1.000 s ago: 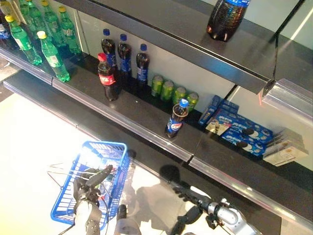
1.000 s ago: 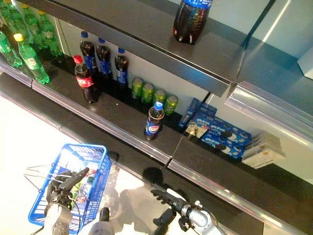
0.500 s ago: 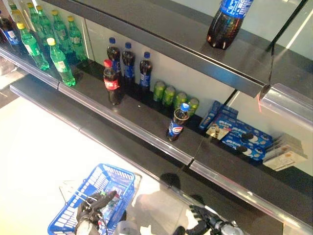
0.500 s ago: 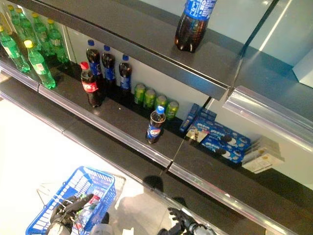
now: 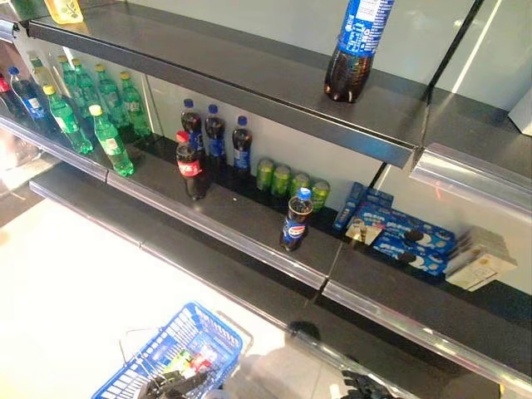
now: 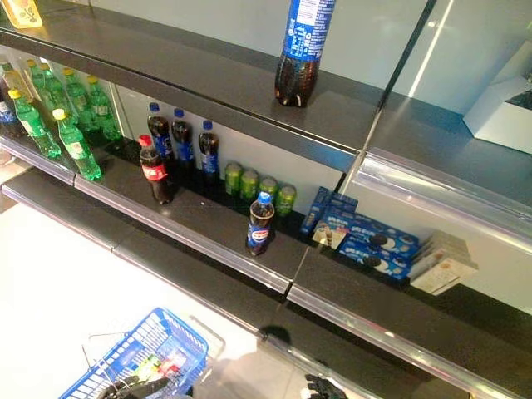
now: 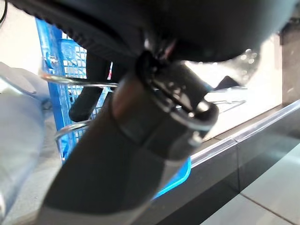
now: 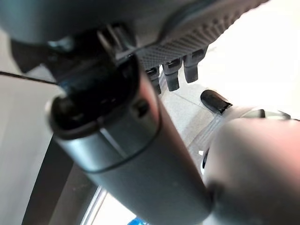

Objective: Pick up the drink and place into the basket.

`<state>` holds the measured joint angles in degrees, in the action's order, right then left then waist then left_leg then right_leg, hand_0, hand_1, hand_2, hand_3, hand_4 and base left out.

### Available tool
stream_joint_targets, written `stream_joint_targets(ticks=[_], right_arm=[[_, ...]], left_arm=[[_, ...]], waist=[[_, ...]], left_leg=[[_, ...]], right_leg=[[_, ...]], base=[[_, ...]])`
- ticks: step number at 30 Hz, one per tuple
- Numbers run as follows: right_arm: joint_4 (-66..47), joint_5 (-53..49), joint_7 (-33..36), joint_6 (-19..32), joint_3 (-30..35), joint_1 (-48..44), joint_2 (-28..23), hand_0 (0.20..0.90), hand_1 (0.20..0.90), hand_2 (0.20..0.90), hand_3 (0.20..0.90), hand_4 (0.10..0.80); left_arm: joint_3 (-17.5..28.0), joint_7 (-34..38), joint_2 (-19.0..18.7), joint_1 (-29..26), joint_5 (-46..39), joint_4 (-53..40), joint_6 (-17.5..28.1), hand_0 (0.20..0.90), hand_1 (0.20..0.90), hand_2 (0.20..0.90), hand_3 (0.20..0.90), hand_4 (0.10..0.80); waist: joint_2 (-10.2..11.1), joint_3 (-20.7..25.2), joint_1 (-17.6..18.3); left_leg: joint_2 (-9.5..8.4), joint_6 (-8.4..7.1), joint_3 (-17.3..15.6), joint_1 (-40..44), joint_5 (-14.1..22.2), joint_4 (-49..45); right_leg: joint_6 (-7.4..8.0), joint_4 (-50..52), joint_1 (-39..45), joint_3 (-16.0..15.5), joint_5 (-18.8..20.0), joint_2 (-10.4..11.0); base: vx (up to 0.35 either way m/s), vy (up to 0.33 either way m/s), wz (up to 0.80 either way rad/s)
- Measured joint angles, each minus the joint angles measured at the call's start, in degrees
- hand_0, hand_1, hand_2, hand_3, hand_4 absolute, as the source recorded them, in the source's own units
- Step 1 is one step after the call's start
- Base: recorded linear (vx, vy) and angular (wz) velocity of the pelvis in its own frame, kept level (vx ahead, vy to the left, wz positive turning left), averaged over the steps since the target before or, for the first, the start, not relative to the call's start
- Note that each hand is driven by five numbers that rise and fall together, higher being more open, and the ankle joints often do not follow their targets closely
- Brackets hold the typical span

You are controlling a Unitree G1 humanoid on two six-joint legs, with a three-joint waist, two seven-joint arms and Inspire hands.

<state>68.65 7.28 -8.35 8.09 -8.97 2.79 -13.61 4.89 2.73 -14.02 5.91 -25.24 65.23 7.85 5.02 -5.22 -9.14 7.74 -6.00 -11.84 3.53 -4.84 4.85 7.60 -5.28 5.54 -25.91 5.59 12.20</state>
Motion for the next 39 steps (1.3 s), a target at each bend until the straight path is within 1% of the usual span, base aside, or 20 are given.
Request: stream_joint_targets(ticks=[7, 11, 12, 15, 16, 17, 18, 20, 22, 24, 25, 26, 27, 28, 29, 30, 34, 37, 38, 39], right_arm=[[0.8, 0.1, 0.0, -1.6, -0.1, -0.5, 0.5, 0.9, 0.9, 0.9, 0.9, 0.8], [2.1, 0.1, 0.1, -1.9, -0.1, -0.9, 0.4, 0.9, 0.9, 0.9, 0.9, 0.8], [2.4, 0.0, 0.1, -1.8, 0.0, -1.6, 0.2, 0.9, 0.9, 0.9, 0.9, 0.8], [1.3, -0.9, 0.8, -1.2, 0.3, -2.4, -0.6, 0.9, 0.9, 0.9, 0.9, 0.8], [1.1, -1.5, 0.9, -0.7, 0.4, -2.9, -0.6, 0.9, 0.9, 0.9, 0.9, 0.8], [1.0, -1.8, 1.1, 0.3, 0.0, -3.4, -0.5, 0.9, 0.9, 0.9, 0.9, 0.8], [1.0, -1.8, 1.1, 0.6, -0.2, -3.5, -0.4, 0.9, 0.9, 0.9, 0.9, 0.8], [1.1, -2.2, 1.2, 1.5, -0.4, -4.0, -0.2, 0.9, 0.9, 0.9, 0.9, 0.8], [1.2, -4.4, 1.3, 2.0, -0.1, -4.8, -0.3, 0.9, 0.9, 0.9, 0.9, 0.8], [1.2, -5.8, 1.9, 2.1, -0.2, -5.1, -0.2, 0.9, 0.9, 0.9, 0.9, 0.8], [1.4, -5.8, 2.0, 2.0, -0.3, -4.9, 0.2, 0.9, 0.9, 0.9, 0.9, 0.8], [1.7, -5.8, 2.1, 1.9, -0.3, -4.5, 0.8, 0.9, 0.9, 0.9, 0.9, 0.8], [2.0, -5.8, 2.3, 1.8, -0.1, -4.4, 1.0, 0.9, 0.9, 0.9, 0.9, 0.8], [2.2, -6.0, 2.7, 1.8, 0.0, -4.5, 1.0, 0.9, 0.9, 0.9, 0.9, 0.8], [2.2, -6.3, 2.8, 1.9, 0.0, -4.4, 0.7, 0.9, 0.9, 0.9, 0.9, 0.8], [2.4, -6.3, 2.6, 1.9, -0.2, -4.3, 0.2, 0.9, 0.9, 0.9, 0.9, 0.8], [2.8, -6.2, 2.3, 1.8, -0.5, -4.4, 1.0, 0.9, 0.9, 0.9, 0.9, 0.8], [4.2, -6.3, 2.6, 1.3, -0.3, -4.6, 1.5, 0.9, 0.9, 0.9, 0.9, 0.8], [4.2, -6.5, 3.1, 1.0, -0.3, -4.9, 1.6, 0.9, 0.9, 0.9, 0.9, 0.8], [4.1, -6.7, 3.2, 0.8, -0.1, -4.6, 1.5, 0.9, 0.9, 0.9, 0.9, 0.8]], left_arm=[[0.0, -1.3, 0.0, -0.9, -0.1, 1.1, 0.0, 0.3, 0.3, 0.3, 0.2, 0.1], [-0.1, -1.2, 0.0, -1.3, -0.1, 1.1, 0.0, 0.3, 0.3, 0.3, 0.2, 0.1], [-0.2, -1.1, 0.2, -2.1, -0.1, 1.4, 0.0, 0.3, 0.3, 0.3, 0.2, 0.1], [-1.8, -1.0, -0.2, -4.3, -0.1, 1.7, -0.1, 0.3, 0.3, 0.3, 0.2, 0.1], [-2.1, -1.0, -0.8, -4.3, -0.1, 1.7, -0.1, 0.3, 0.3, 0.3, 0.2, 0.1], [-2.5, -1.0, -1.8, -4.2, -0.1, 1.7, -0.1, 0.3, 0.3, 0.3, 0.2, 0.1], [-2.7, -1.1, -2.4, -4.2, -0.1, 1.7, -0.1, 0.3, 0.3, 0.3, 0.2, 0.1], [-4.9, -1.1, -3.2, -4.8, -0.2, 1.8, -0.1, 0.3, 0.3, 0.3, 0.2, 0.1], [-6.3, -1.2, -2.4, -5.8, -0.2, 2.5, -0.1, 0.3, 0.3, 0.3, 0.2, 0.1], [-6.6, -1.5, -1.8, -7.1, -0.2, 3.0, -0.1, 0.3, 0.3, 0.3, 0.2, 0.1], [-6.6, -2.2, -2.0, -7.8, -0.2, 3.3, -0.1, 0.3, 0.3, 0.3, 0.2, 0.1], [-6.6, -2.5, -2.5, -8.2, -0.2, 3.4, 0.0, 0.3, 0.3, 0.3, 0.2, 0.1], [-6.6, -2.4, -2.4, -8.4, -0.5, 3.7, 0.0, 0.3, 0.3, 0.3, 0.2, 0.1], [-6.7, -2.6, -1.6, -8.5, -0.7, 4.5, 0.0, 0.3, 0.3, 0.3, 0.2, 0.1], [-7.1, -3.3, -0.6, -8.4, -0.8, 4.6, 0.0, 0.3, 0.3, 0.3, 0.2, 0.1], [-7.9, -3.9, 0.4, -8.0, -0.8, 4.6, 0.0, 0.3, 0.3, 0.3, 0.2, 0.1], [-8.9, -4.3, 1.6, -8.4, -0.9, 4.5, 0.2, 0.3, 0.3, 0.3, 0.2, 0.1], [-11.1, -4.4, 1.8, -10.8, -0.8, 4.4, 0.2, 0.3, 0.3, 0.3, 0.2, 0.1], [-11.8, -4.7, 2.1, -11.4, -0.8, 4.2, 0.1, 0.3, 0.3, 0.3, 0.2, 0.1], [-13.0, -4.7, 2.5, -12.0, -0.8, 4.1, 0.1, 0.3, 0.3, 0.3, 0.2, 0.1]], waist=[[1.4, 1.3, -0.1], [3.5, 1.7, 0.0], [3.7, 1.3, -0.1], [2.9, 0.0, 0.8], [2.9, 0.0, 1.8], [2.7, -0.1, 3.0], [2.7, -0.1, 3.0], [1.6, -0.9, 3.9], [-1.4, -2.9, 6.3], [-2.6, -4.0, 7.6], [-1.6, -4.1, 8.0], [1.4, -3.9, 7.9], [1.4, -4.0, 8.1], [1.1, -4.2, 9.4], [0.4, -4.7, 10.1], [-1.0, -4.7, 9.4], [-3.1, -4.7, 9.5], [-2.8, -4.6, 9.8], [-2.6, -4.6, 9.7], [-2.4, -4.7, 10.0]], left_leg=[[-1.76, 0.57, 0.3, -0.7, 0.5, 0.0], [-4.72, 2.53, 2.6, -0.7, 2.0, -0.1], [-5.2, 2.97, 3.9, -0.8, 2.6, -0.4], [-5.54, 4.79, 8.1, -3.3, 3.9, -3.8], [-5.85, 5.54, 11.3, -2.7, 3.7, -3.6], [-5.32, 6.16, 14.9, -2.7, 3.4, -3.5], [-5.19, 6.22, 15.6, -2.8, 3.3, -3.3], [-5.14, 6.91, 21.2, -2.8, 2.8, -2.8], [-4.69, 7.04, 27.1, -2.9, 2.6, -2.9], [-4.98, 6.0, 32.1, -2.9, 2.8, -2.8], [-6.19, 5.28, 34.3, -2.6, 3.0, -2.7], [-8.31, 4.18, 34.6, -2.1, 3.4, -2.1], [-8.34, 3.77, 34.2, -1.7, 3.4, -1.8], [-8.41, 3.63, 31.9, -2.2, 5.1, -5.2], [-9.86, 4.95, 29.3, -4.0, 8.3, -11.3], [-10.74, 5.73, 28.3, -4.1, 9.4, -12.7], [-10.45, 5.16, 31.2, -3.6, 7.6, -10.7], [-11.25, 4.87, 24.9, -5.9, 4.5, -10.3], [-11.63, 1.14, 19.6, -6.6, 1.0, -8.0], [-11.56, -1.31, 15.5, -6.5, -1.7, -5.3]], right_leg=[[0.82, 0.4, -0.5, 0.0, 0.3, 1.6], [2.93, 4.5, -1.2, 0.1, -0.7, 4.9], [3.23, 8.1, -2.3, 1.2, -0.7, 5.8], [3.26, 22.1, -8.7, 11.1, 0.7, 7.5], [3.5, 30.4, -11.7, 16.0, 0.3, 7.0], [4.68, 36.3, -13.7, 20.0, -5.0, 3.1], [4.07, 37.1, -13.7, 20.4, -6.0, 1.4], [1.12, 31.3, -13.8, 21.6, -9.5, -4.7], [-1.03, 18.8, -12.0, 23.5, -9.3, -10.0], [-1.73, 6.7, -10.4, 27.1, -5.5, -12.4], [-1.71, 0.9, -9.0, 28.6, -4.7, -11.8], [-2.53, 0.1, -8.4, 29.6, -4.1, -9.6], [-3.98, 0.4, -7.5, 29.3, -0.8, -9.5], [-5.32, 1.5, -6.2, 29.4, -0.5, -10.1], [-5.88, 2.0, -4.9, 29.0, -1.9, -10.3], [-6.22, 2.7, -4.2, 27.8, -2.1, -10.8], [-6.01, 6.3, -3.2, 26.9, -5.7, -11.6], [-6.16, 4.6, -0.5, 23.9, -7.9, -10.6], [-6.31, 3.8, 0.4, 21.0, -8.0, -9.7], [-6.51, 3.3, 0.9, 19.4, -7.9, -8.6]], base=[[0.147, 0.229, 0.01], [0.14, 0.269, 0.12], [0.119, 0.22, 0.26], [0.149, 0.143, 0.6], [0.201, 0.027, 1.03], [0.193, 0.006, 1.07], [0.229, -0.056, 0.97], [0.239, -0.117, 1.04], [0.296, -0.143, 1.38], [0.257, -0.122, 1.39], [0.238, -0.106, 1.48], [0.231, -0.091, 1.33], [0.233, -0.089, 1.4], [0.19, -0.102, 1.43], [0.161, -0.161, 1.29], [0.12, -0.188, 0.93], [0.057, -0.184, 0.96], [-0.002, -0.067, 1.59], [-0.002, -0.005, 1.58], [0.014, 0.007, 1.67]])
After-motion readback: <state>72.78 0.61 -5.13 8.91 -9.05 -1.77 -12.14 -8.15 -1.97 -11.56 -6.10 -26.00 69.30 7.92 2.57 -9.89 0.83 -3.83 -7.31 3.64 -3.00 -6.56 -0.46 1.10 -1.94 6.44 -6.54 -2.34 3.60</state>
